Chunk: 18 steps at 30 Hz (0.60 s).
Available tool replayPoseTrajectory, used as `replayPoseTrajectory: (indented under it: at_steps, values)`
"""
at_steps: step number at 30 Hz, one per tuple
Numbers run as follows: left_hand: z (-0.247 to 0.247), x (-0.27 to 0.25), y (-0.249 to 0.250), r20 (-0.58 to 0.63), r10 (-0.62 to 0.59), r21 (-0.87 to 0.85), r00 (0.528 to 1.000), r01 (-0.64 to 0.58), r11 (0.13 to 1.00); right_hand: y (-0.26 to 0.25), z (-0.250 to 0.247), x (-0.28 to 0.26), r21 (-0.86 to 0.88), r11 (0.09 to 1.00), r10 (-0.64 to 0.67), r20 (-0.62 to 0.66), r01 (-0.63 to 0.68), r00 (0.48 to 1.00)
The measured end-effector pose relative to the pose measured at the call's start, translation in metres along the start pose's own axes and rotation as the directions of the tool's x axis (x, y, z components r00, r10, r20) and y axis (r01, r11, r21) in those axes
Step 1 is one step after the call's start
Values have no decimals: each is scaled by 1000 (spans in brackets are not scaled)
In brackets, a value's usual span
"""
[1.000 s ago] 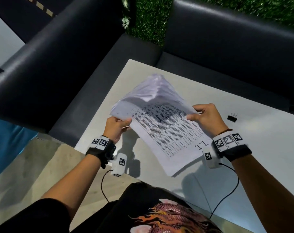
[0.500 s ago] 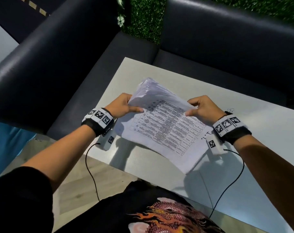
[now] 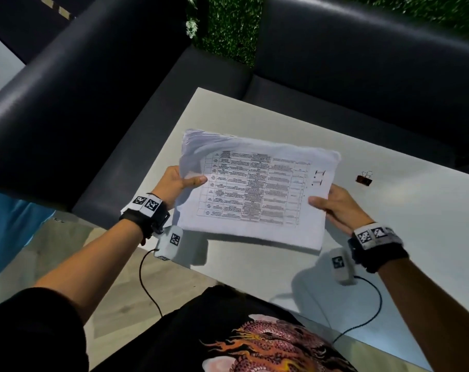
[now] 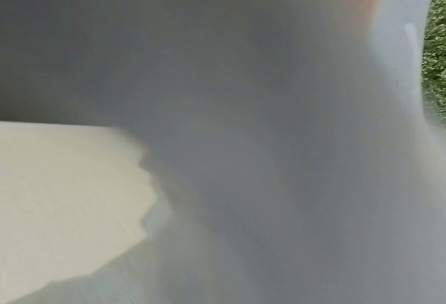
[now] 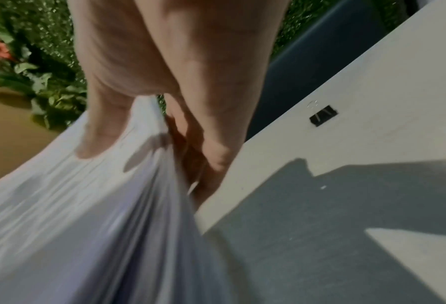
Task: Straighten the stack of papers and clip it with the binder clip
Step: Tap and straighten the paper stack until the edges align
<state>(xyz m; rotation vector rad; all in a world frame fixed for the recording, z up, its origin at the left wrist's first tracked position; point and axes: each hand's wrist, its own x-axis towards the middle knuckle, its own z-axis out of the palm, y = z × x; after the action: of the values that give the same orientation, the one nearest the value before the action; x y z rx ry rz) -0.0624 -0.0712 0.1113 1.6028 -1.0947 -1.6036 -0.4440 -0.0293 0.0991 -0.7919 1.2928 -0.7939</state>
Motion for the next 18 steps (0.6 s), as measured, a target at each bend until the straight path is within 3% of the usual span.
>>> replayPoseTrajectory:
  at_steps: [3,6,10,12,14,16,18]
  values:
    - [20,-4,2,-121,73,13,990,-72,997,-2,25,1,-191,977,-141,-237,97,961]
    - [43,-7,12,-271,221,84,937,-206,975,-19,54,3,-311,932,-295,-351,187,889]
    - [49,-18,32,-465,341,-21,817,-395,918,-33,73,-3,-275,906,-422,-540,322,728]
    - [44,-24,26,-492,399,52,774,-432,901,-19,72,-8,-193,900,-425,-586,391,689]
    - [38,-28,5,-468,422,204,777,-369,907,14,67,-9,-220,928,-372,-569,300,733]
    - [29,-27,-23,-423,318,145,848,-283,948,49,60,-6,-281,949,-268,-475,144,838]
    - [24,-22,-46,-383,225,62,896,-218,974,70,58,2,-294,954,-180,-410,58,894]
